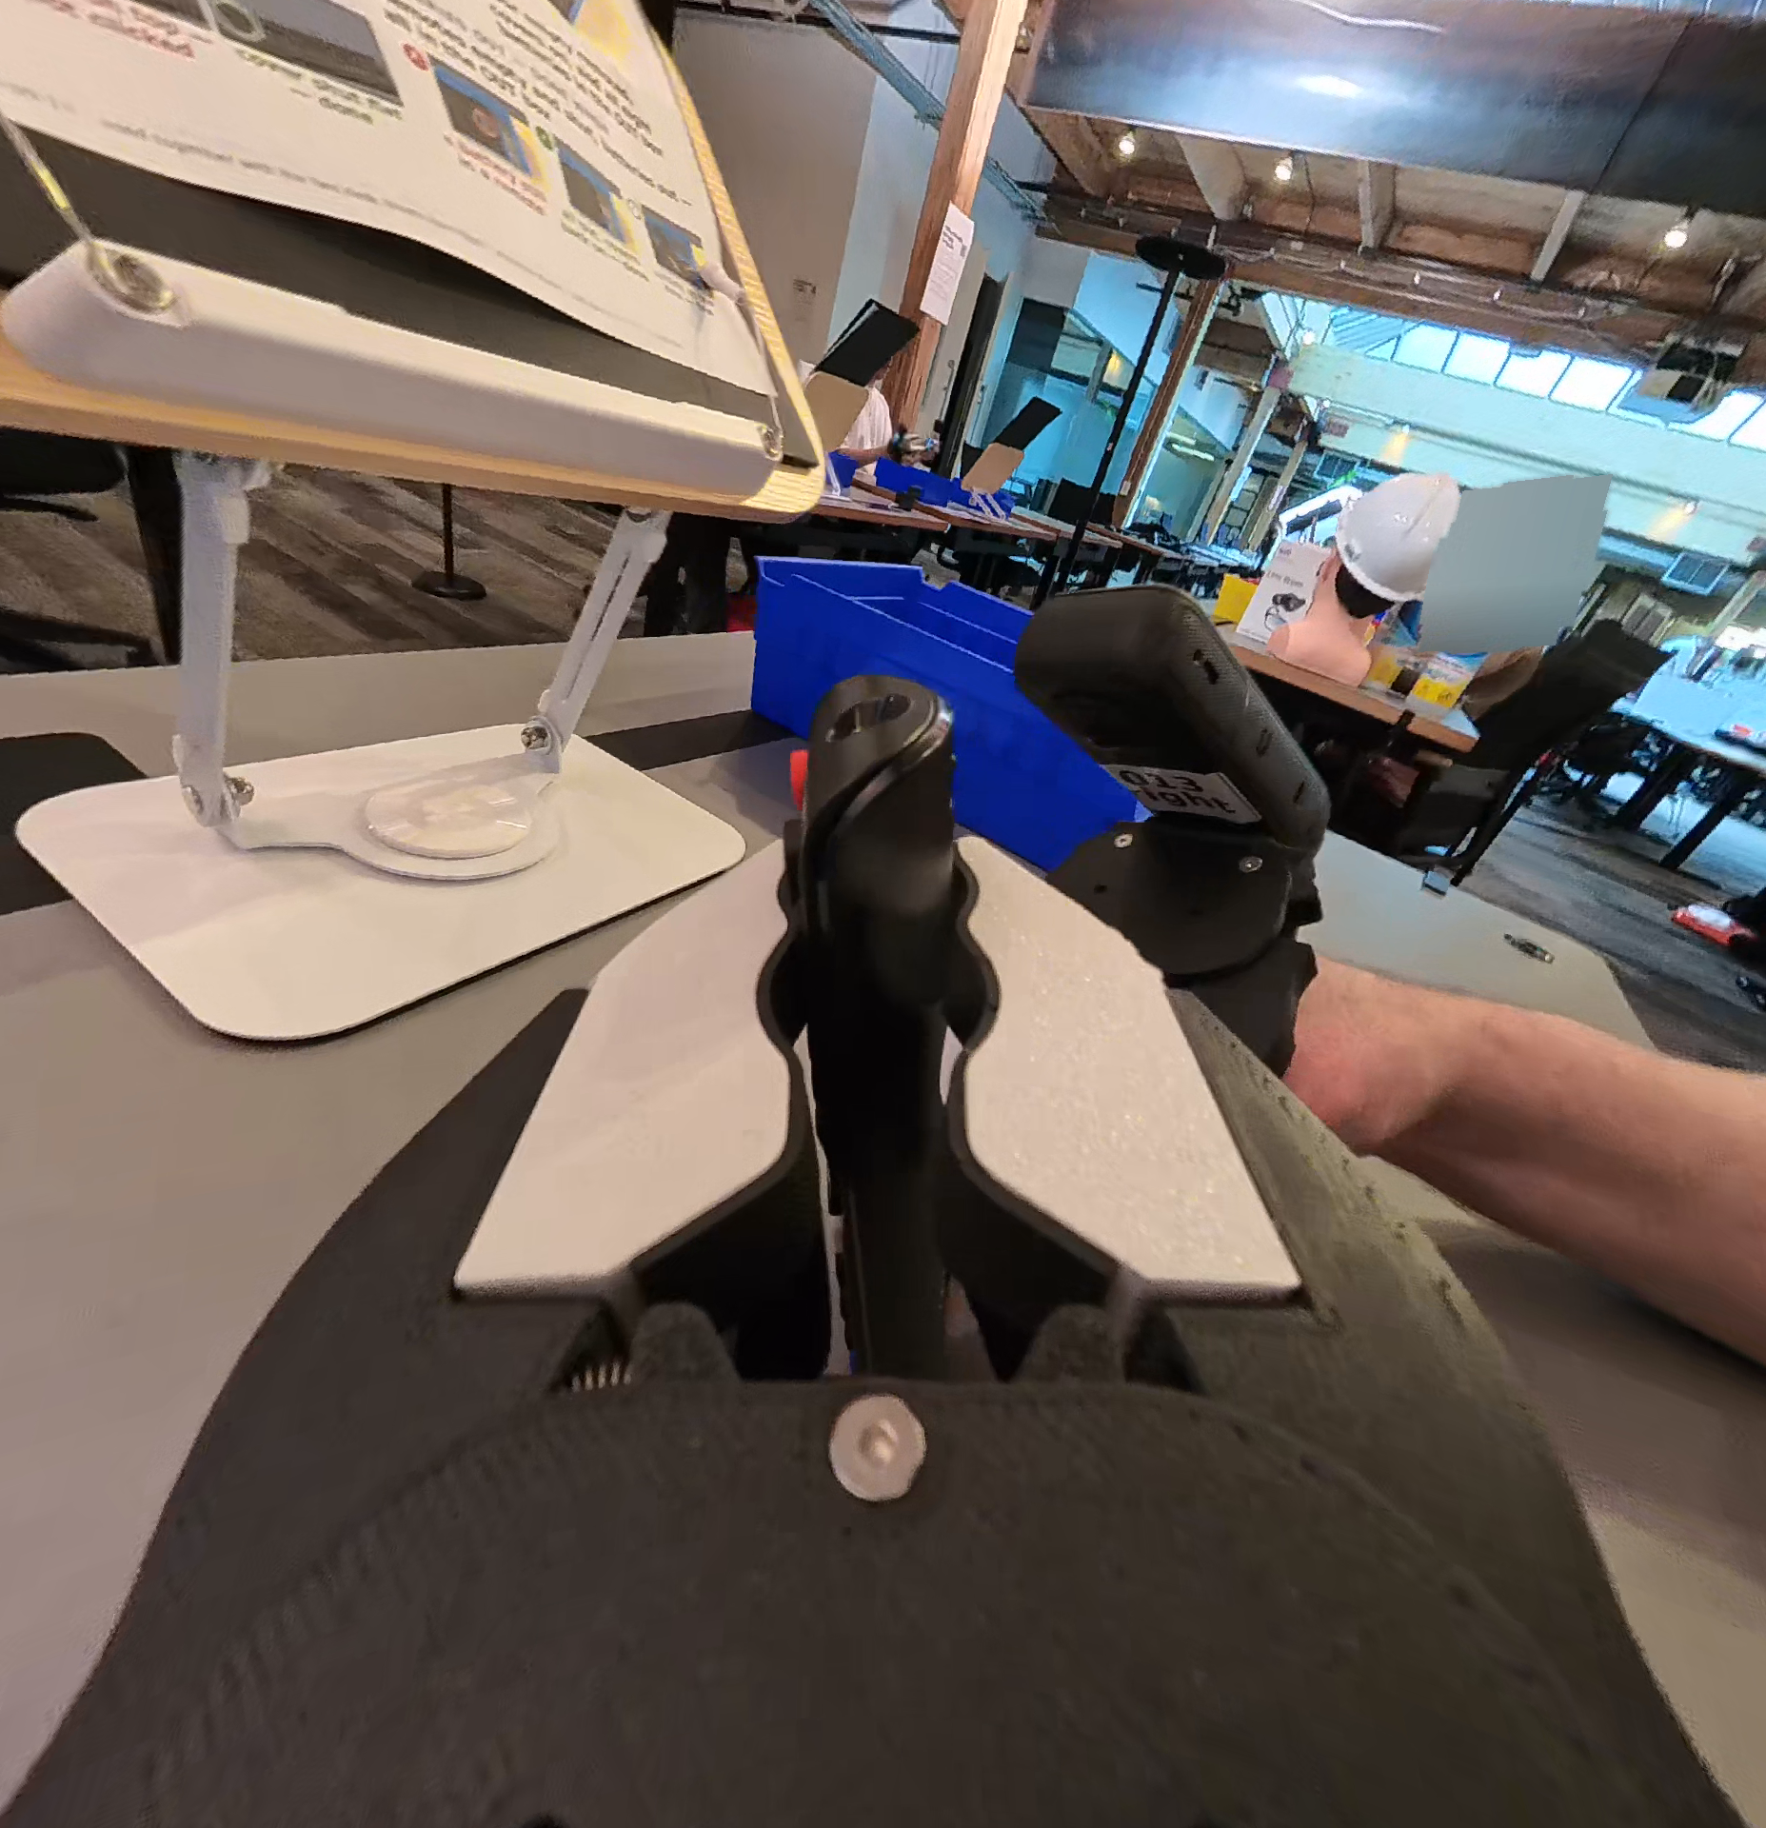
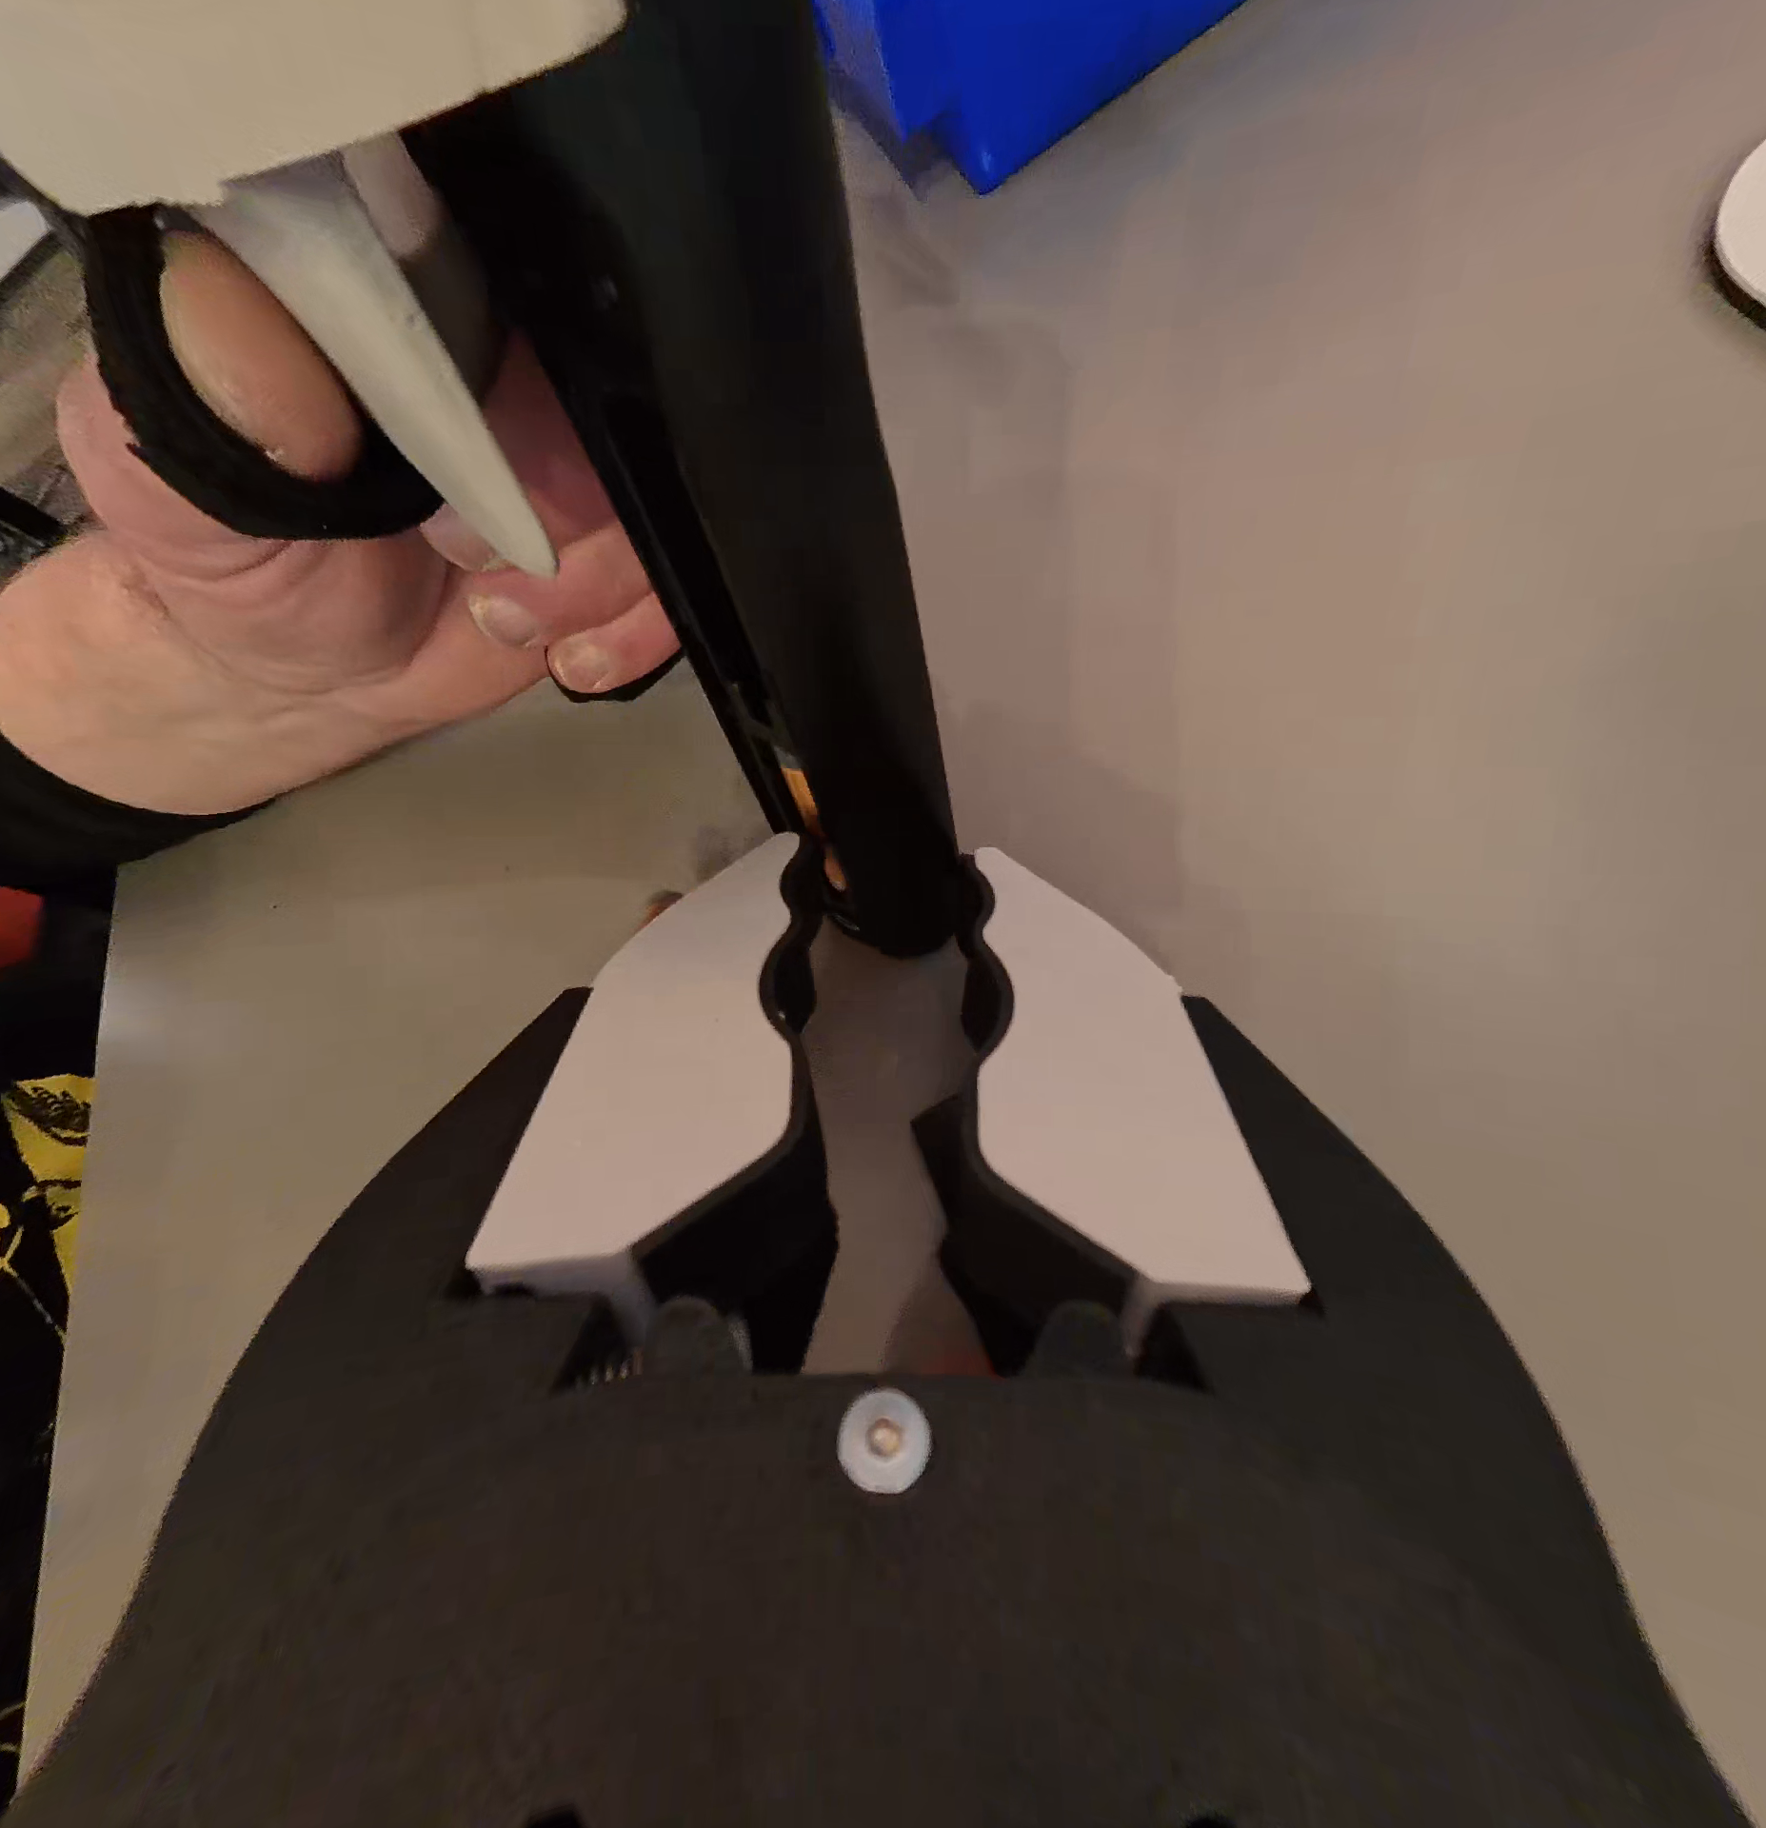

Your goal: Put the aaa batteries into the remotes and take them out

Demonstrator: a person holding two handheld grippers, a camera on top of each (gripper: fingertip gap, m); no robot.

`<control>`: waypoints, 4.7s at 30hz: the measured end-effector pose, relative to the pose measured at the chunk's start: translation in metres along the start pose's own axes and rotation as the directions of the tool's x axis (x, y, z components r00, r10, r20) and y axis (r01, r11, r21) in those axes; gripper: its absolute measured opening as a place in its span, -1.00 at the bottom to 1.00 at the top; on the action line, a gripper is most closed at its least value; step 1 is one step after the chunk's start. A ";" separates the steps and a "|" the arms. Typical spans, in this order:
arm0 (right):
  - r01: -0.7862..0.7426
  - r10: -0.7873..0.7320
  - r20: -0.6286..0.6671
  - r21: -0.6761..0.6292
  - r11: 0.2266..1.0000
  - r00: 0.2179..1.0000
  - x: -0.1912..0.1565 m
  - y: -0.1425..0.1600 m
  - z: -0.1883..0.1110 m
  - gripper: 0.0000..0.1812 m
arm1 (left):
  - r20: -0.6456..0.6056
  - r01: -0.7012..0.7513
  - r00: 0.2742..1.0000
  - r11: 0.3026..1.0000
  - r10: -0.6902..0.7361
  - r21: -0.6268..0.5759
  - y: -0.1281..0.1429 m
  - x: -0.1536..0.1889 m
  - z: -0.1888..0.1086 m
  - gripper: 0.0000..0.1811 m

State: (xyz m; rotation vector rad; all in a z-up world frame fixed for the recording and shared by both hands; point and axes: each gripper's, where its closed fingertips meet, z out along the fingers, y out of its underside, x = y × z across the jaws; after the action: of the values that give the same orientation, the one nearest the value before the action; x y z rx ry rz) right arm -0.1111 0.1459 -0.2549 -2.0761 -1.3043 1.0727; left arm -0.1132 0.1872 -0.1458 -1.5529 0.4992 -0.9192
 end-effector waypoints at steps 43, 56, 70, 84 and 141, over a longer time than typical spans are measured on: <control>0.063 -0.083 -0.062 -0.267 0.962 0.995 0.004 0.014 0.000 -0.44 | 0.092 0.148 0.984 0.988 -0.152 0.042 0.009 -0.045 -0.009 -0.71; 0.026 -0.041 -0.043 -0.292 0.956 0.998 -0.005 0.021 -0.036 -0.27 | 0.057 0.079 0.995 0.995 -0.082 0.056 0.000 -0.034 -0.006 -0.72; 0.280 -0.384 -0.100 -0.523 0.805 0.918 0.038 0.073 -0.077 -0.58 | 0.071 0.167 0.982 0.982 -0.174 0.090 -0.006 -0.042 -0.011 -0.73; 0.499 -0.577 0.176 -0.730 0.467 0.798 0.022 0.092 -0.124 -0.28 | 0.045 0.209 0.976 0.975 -0.213 0.073 -0.003 -0.043 -0.010 -0.73; 0.133 -0.079 -0.447 0.091 0.987 0.891 -0.009 -0.045 -0.023 -0.80 | -0.022 0.564 0.808 0.763 -0.588 0.316 -0.012 -0.058 -0.020 -0.73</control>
State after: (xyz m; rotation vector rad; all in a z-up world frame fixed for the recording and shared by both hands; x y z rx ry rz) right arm -0.1190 0.1580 -0.2058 -1.9788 -1.0782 0.5652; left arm -0.1656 0.2208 -0.1499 -1.4591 -0.2095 -1.3281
